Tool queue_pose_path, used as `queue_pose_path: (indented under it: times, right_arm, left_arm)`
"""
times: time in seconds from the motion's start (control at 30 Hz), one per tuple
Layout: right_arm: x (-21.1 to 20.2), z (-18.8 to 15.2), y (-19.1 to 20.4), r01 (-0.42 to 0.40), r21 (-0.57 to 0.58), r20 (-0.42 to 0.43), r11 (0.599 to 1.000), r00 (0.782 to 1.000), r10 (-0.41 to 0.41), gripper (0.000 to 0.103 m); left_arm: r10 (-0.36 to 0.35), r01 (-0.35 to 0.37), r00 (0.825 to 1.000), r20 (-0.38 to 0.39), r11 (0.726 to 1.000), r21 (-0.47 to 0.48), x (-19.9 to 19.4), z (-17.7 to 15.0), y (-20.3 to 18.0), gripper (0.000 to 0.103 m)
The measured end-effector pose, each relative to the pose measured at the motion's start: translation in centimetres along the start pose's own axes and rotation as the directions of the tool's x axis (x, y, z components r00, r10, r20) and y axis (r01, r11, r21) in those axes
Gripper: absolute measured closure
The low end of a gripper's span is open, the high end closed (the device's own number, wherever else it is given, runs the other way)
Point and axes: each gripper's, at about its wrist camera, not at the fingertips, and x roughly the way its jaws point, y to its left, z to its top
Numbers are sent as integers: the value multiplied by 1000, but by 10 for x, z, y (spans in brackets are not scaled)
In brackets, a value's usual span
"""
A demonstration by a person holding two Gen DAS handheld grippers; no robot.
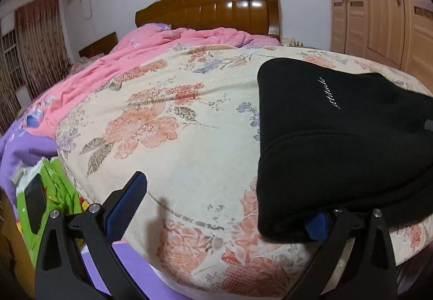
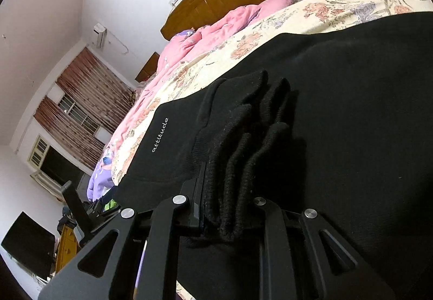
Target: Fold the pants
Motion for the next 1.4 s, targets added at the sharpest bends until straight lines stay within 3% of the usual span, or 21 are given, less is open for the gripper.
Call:
queue_pose_path:
  times: [0.2, 0.3, 0.37, 0.47, 0.53, 0.6, 0.7, 0.77, 0.9, 0.93, 1.0, 1.1, 1.13, 1.2, 1.27, 1.3, 1.33, 1.4]
  right_arm:
    - [-4, 5, 21, -39, -26, 14, 999, 999, 39, 85]
    - [4, 5, 26, -31, -62, 3, 998, 1000, 31, 85]
    - [13, 0, 16, -6, -50, -28, 999, 1000, 5, 85]
    - [13, -3, -2, -5, 1, -42, 1000, 999, 5, 84]
    - [8, -1, 3, 22, -28, -61, 999, 998, -24, 71]
    - [-6, -1, 9, 84, -55, -48, 995, 995, -87, 50]
    - [-29, -2, 14, 166, -111, 43, 980, 986, -162, 48]
    - [-40, 2, 23, 212, -168, 99, 963, 975, -197, 48]
    - [-33, 8, 56, 229, -308, 139, 923, 971, -194, 48]
    - [-25, 8, 65, 229, -344, 133, 911, 972, -194, 48]
    - [-6, 8, 82, 242, -417, 119, 876, 970, -212, 48]
    - [21, 1, 93, 275, -500, 75, 821, 958, -275, 44]
    - [30, -2, 93, 287, -519, 57, 805, 951, -303, 41]
    - [51, -14, 76, 322, -551, 3, 770, 923, -384, 34]
    - [51, -22, 65, 310, -562, 38, 767, 936, -351, 34]
    - [50, -22, 61, 296, -556, 32, 777, 942, -335, 34]
    - [50, -22, 60, 286, -551, 19, 784, 944, -331, 34]
    - [52, -21, 60, 283, -550, 17, 785, 944, -329, 33]
  left_arm:
    - [8, -1, 996, 87, 997, -80, -20, 5, 12, 5]
    - [-14, 21, 998, 55, 992, -127, -13, 4, 19, 5]
    - [-17, 18, 1000, 13, 992, -123, -2, -5, 20, 4]
    - [-57, 59, 998, 16, 989, -135, -2, -14, 24, 3]
    - [-69, 70, 998, 13, 993, -96, -7, -14, 23, 3]
    - [-44, 44, 999, 12, 999, -2, -20, -15, 20, 3]
    - [-21, 17, 999, 38, 994, 110, -48, -22, 16, 3]
    - [-23, 12, 995, 97, 993, 116, -79, -18, 21, 3]
    - [-144, 141, 958, 248, 990, 30, -117, 34, 24, 2]
    - [-216, 216, 944, 251, 976, 28, -115, 57, 15, 2]
    - [-339, 336, 924, 174, 941, 50, -95, 89, -8, 2]
    - [-438, 433, 898, 43, 896, 96, -42, 127, -58, 2]
    - [-473, 474, 880, -31, 876, 83, -13, 136, -73, 2]
    - [-478, 483, 870, -119, 875, 20, 31, 142, -82, 2]
    - [-421, 420, 883, -209, 906, -52, 83, 135, -78, 2]
    - [-421, 415, 877, -233, 907, -77, 97, 130, -74, 2]
    - [-469, 451, 854, -223, 883, -132, 106, 121, -63, 2]
    - [-529, 497, 833, -160, 844, -202, 102, 121, -49, 2]
